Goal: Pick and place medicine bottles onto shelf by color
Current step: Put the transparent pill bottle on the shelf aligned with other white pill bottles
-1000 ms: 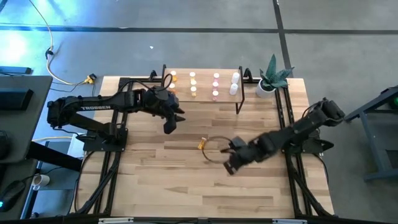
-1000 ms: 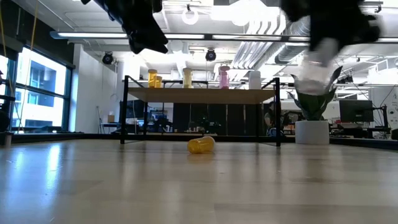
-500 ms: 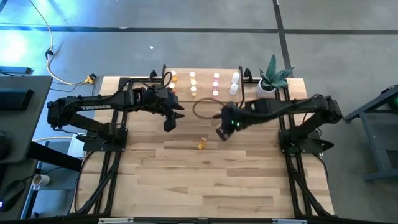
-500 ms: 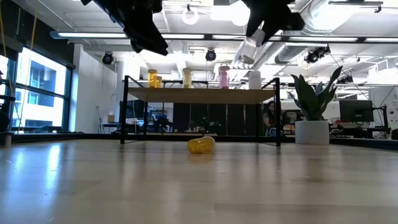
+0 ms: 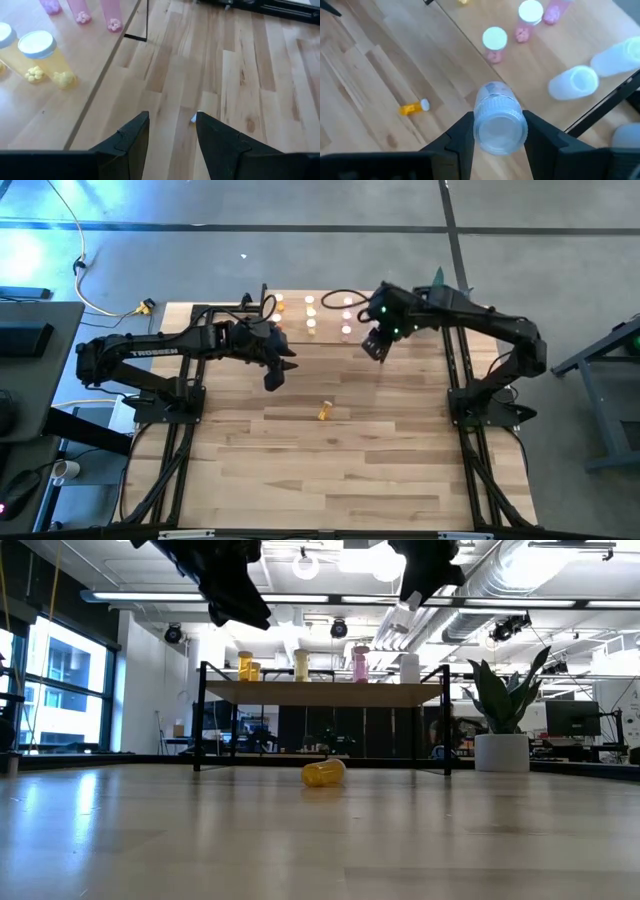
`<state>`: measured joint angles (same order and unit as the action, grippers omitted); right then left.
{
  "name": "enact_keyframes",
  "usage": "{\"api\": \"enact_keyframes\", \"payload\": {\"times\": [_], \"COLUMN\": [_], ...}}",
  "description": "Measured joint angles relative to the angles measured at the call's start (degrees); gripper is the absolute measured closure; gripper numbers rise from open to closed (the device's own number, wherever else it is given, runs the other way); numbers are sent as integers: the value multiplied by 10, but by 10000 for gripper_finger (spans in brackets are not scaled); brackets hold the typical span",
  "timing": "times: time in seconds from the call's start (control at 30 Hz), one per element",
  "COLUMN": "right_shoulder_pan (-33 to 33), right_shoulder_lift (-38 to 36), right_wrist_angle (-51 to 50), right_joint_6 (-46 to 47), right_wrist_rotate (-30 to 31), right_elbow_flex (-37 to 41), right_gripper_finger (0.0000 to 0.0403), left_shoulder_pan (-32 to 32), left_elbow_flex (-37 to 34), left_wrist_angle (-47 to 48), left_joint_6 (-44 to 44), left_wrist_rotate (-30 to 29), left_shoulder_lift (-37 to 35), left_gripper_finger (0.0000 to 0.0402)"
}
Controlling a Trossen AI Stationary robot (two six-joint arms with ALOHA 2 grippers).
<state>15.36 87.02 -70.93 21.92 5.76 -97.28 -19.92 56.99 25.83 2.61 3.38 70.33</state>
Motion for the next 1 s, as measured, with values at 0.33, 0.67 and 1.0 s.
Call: {"api": "enact_keyframes", "payload": {"times": [0.33, 0.67, 1.0], "right_shoulder_pan": [75, 95, 101], "right_shoulder_lift": [9, 47, 75], "right_wrist_angle": [-6, -8, -17], "right_joint_6": [-107, -166, -179], "right_wrist_rotate": [-26, -64, -47], "right_elbow_flex": [0, 0, 0], "right_gripper_finger": [279, 279, 279], "left_shoulder_pan": [0, 0, 0], "left_elbow_flex": [0, 0, 0], "left_wrist_angle": [-4, -4, -3], "left_joint_6": [27, 34, 43], "left_wrist_rotate": [-2, -26, -28], "left_shoulder_lift": [4, 4, 4], "left_gripper_finger": [249, 249, 249]}}
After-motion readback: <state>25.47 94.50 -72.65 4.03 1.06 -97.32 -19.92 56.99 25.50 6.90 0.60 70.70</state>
